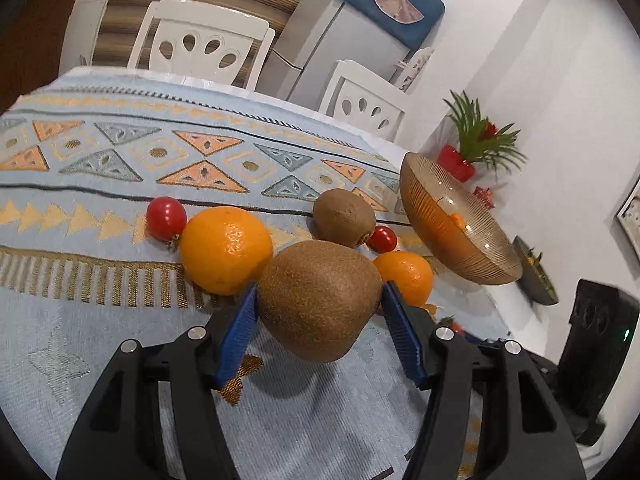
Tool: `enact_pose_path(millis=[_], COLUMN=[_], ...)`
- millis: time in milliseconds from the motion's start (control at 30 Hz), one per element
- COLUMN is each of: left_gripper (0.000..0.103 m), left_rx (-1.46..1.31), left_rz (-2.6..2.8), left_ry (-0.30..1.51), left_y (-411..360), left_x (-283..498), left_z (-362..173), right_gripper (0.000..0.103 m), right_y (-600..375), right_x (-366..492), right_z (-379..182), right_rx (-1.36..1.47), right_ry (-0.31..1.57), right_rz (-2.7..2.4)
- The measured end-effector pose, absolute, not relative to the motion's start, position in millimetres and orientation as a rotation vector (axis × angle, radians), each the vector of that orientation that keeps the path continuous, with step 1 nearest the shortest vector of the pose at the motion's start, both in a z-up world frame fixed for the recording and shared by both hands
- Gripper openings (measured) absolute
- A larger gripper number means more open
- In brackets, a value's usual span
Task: Organize fruits
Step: 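Close the left gripper around a brown kiwi while the right grasps a cherry tomato, then carry the kiwi and tomato over the glass bowl and open both grippers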
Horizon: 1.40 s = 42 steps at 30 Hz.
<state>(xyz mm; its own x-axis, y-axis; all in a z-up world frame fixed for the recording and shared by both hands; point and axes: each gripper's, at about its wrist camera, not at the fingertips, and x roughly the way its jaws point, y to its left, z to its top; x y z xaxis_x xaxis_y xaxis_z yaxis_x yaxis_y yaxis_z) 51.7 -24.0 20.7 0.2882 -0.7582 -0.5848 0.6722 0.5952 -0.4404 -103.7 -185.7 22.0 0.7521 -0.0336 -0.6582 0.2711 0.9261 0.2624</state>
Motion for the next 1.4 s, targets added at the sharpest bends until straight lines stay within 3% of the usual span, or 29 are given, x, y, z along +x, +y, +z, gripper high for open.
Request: enact_pose_path(millis=[200, 500, 900, 1400], left_gripper=[0.061, 0.061, 0.061, 0.061], left_rx=[-0.075, 0.025, 0.068, 0.039], left_rz=[-1.012, -1.152, -1.227, -1.209], left_ry=[0.830, 0.803, 0.893, 0.888], left_y=[-46.2, -141.1, -243.8, -257.0], left_x=[30.9, -2.9, -22.0, -17.1], left_z=[51.2, 94.7, 70.6, 64.1], right_gripper=[0.029, 0.029, 0.029, 0.033], right_y=[-224.1, -308.2, -379.3, -387.1], right_x=[-135.1, -186.4, -197.5, -186.1], right_z=[42.3, 90.4, 72.5, 64.0], right_rx=[0.410, 0.476, 0.582, 0.557], right_ry=[0.655, 0.511, 0.543, 0.562], right_rz=[-0.256, -0.423, -0.553, -0.574])
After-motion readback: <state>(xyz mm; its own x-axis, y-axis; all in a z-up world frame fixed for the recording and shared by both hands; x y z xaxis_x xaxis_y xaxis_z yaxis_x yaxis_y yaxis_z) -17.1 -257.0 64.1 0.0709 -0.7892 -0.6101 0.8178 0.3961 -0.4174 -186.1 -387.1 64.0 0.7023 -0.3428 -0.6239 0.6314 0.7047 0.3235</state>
